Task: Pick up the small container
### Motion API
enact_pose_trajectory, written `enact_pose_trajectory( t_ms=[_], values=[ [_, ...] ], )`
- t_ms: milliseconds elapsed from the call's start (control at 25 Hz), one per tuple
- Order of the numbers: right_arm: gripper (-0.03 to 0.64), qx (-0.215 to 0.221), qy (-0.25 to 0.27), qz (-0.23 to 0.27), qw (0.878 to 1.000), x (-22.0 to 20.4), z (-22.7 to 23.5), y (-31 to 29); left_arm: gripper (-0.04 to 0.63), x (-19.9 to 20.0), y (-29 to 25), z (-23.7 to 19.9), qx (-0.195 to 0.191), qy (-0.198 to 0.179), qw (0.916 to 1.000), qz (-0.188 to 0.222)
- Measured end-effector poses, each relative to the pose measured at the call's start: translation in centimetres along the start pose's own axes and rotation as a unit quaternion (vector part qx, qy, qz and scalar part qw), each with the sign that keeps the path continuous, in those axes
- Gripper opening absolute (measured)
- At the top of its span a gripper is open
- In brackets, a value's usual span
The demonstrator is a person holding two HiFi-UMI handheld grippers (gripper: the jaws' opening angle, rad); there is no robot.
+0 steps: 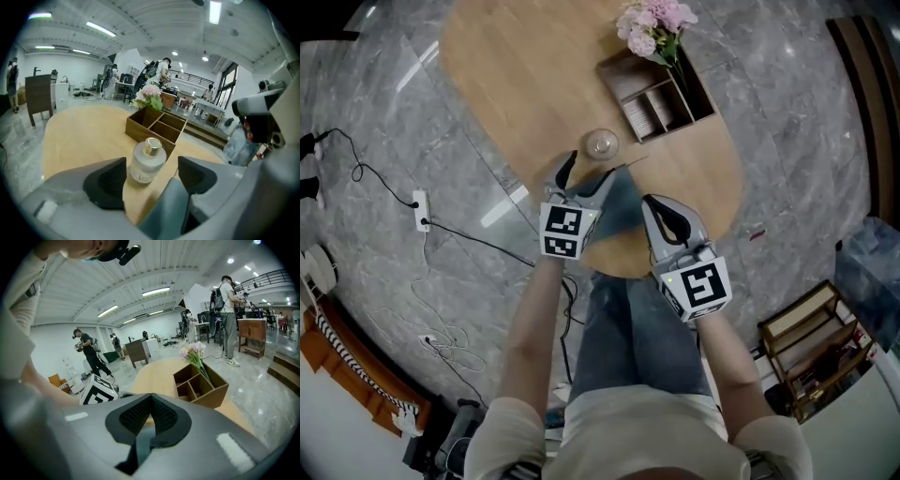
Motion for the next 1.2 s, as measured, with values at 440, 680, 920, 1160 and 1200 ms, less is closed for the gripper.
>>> enact_pose_trajectory(
  t_ms=[440,680,920,1160,1200],
  values=[
    [-0.002,-0.01,-0.04,-0.02,0.999,-3.7,1.7,-3.0,0.373,-1.2,-5.9,-2.9,-0.018,-0.064,0.9977,-0.012],
    [-0.002,-0.008,-0.053,-0.029,0.998,-5.2,1.9,-3.6,0.373,-1.2,-7.7,-3.3,-0.029,-0.094,0.9949,-0.025],
    [-0.002,-0.005,-0.061,-0.034,0.998,-5.7,2.1,-3.9,0.373,-1.5,-8.6,-3.3,-0.03,-0.088,0.9946,-0.047],
    [-0.002,-0.004,-0.065,-0.031,0.997,-5.5,2.3,-3.9,0.371,-1.5,-8.9,-3.4,-0.024,-0.092,0.9939,-0.055],
    [-0.002,-0.004,-0.066,-0.03,0.997,-5.4,2.3,-3.9,0.368,-1.5,-8.9,-3.4,-0.022,-0.093,0.9939,-0.056]
  ],
)
Point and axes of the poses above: the fingertips, and each gripper's own axes: y backward along the fingers, z to its right, x out of its top, the point moved 4 cm from there along y, backward along the fingers, and after that the axes turned 15 degrees about -x, right-handed, at the moved point
